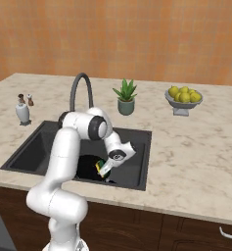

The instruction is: Pick the pan and sponge and place them into the sink. Then turn on the water.

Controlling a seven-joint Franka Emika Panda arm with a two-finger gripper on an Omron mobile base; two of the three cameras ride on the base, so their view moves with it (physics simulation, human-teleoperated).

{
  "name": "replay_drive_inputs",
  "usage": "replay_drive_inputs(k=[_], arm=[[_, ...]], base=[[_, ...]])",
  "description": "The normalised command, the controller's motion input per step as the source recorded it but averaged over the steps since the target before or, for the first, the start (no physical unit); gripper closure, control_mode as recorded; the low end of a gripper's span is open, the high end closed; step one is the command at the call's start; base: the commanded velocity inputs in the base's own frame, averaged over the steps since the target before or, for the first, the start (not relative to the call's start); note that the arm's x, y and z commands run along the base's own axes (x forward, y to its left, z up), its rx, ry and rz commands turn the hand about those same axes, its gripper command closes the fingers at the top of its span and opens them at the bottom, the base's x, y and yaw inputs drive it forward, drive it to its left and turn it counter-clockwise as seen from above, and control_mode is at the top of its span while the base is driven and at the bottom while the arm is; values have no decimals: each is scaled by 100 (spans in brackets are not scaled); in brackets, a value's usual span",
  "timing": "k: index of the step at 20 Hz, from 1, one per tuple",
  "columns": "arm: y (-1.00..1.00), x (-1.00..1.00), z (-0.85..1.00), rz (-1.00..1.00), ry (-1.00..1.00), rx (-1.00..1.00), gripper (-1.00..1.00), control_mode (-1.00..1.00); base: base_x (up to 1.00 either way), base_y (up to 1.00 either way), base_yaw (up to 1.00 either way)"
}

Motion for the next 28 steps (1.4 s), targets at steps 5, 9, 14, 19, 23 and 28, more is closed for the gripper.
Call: replay_drive_inputs(k=[5,9,14,19,23,28], arm=[[19,38,-60,0,1,0,100,-100],[31,16,-33,0,0,0,-100,-100],[22,-5,-4,-4,-9,0,-100,-100],[26,-20,13,-13,-20,0,-100,-100],[30,-1,50,-7,-8,-3,-100,-100],[7,-17,98,-1,-2,-2,-100,-100]], base=[[0,0,0],[0,0,0],[0,0,0],[0,0,0],[0,0,0],[0,0,0]])
